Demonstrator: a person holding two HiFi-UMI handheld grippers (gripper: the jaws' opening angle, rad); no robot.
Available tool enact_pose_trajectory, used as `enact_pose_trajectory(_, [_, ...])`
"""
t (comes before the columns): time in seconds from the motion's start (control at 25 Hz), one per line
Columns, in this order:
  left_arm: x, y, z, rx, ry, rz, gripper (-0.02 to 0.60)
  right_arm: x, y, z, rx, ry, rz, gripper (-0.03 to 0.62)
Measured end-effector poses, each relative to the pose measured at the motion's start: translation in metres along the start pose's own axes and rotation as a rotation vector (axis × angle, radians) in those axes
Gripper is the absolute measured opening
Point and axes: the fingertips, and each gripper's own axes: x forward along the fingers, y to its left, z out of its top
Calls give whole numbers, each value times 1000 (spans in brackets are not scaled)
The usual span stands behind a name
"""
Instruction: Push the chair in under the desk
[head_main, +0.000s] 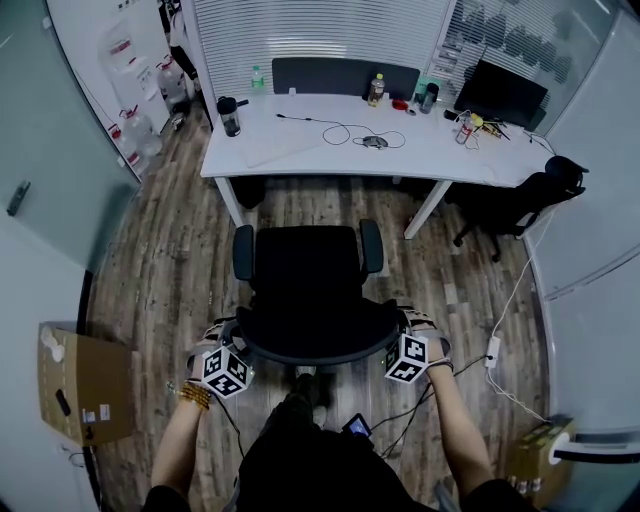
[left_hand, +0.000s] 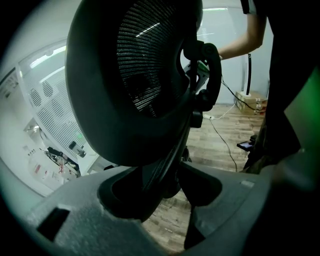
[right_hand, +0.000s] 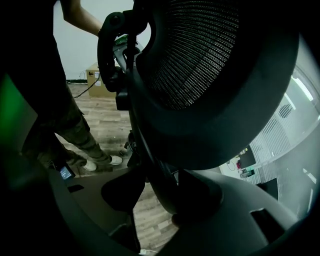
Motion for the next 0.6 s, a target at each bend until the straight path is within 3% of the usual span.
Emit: enact_pose_trajectory(0.6, [21,28,12,0,8,-3,241,16,-31,-4,1,-3,-5,209])
